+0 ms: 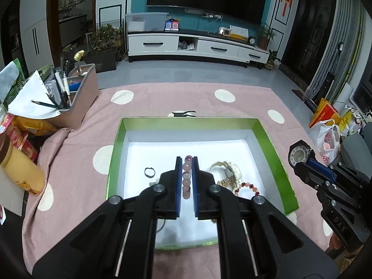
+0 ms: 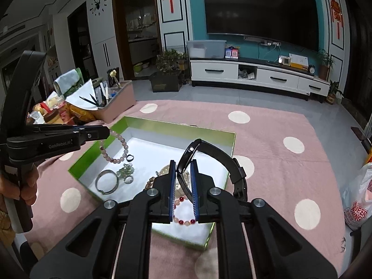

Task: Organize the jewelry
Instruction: 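Lift the pink bracelet over the green box with the left tool while the right tool lifts the watch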

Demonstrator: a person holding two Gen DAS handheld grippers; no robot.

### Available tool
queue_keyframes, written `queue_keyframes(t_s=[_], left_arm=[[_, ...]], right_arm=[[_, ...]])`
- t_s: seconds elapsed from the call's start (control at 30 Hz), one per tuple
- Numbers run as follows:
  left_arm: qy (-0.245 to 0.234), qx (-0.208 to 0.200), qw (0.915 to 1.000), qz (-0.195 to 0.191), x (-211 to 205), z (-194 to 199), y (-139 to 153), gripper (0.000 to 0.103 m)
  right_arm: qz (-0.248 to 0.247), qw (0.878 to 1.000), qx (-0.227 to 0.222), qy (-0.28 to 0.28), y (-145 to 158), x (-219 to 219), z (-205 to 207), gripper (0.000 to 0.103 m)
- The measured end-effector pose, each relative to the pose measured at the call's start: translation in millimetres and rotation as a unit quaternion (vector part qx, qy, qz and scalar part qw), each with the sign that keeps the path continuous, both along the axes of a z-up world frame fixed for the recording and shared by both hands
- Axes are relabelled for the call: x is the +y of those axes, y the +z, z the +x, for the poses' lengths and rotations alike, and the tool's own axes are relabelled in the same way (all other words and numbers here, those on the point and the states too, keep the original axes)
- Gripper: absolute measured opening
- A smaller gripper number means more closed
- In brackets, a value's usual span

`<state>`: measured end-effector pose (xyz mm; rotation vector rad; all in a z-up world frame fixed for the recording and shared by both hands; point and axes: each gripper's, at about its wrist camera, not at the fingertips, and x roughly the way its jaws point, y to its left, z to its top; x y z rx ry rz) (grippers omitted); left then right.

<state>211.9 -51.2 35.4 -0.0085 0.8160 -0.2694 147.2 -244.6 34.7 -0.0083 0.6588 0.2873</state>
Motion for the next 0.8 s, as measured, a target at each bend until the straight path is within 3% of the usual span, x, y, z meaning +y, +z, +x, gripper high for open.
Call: queue_keyframes(t_s=[0.53,0.8], left_arm=[[-0.002,0.059,0.9979,0.028,-15.5,50.2,-53.2,0.007],[-0.002,0.073,0.9965,0.041,-14.7,59.0,-66.7,0.007]], right_arm=[[-0.049,0.997,0.058,0.021,-36.9,25.1,56.8,0.012],[-0.044,0.995,0.092,0.014,-51.8,26.3,71.1,0.012]])
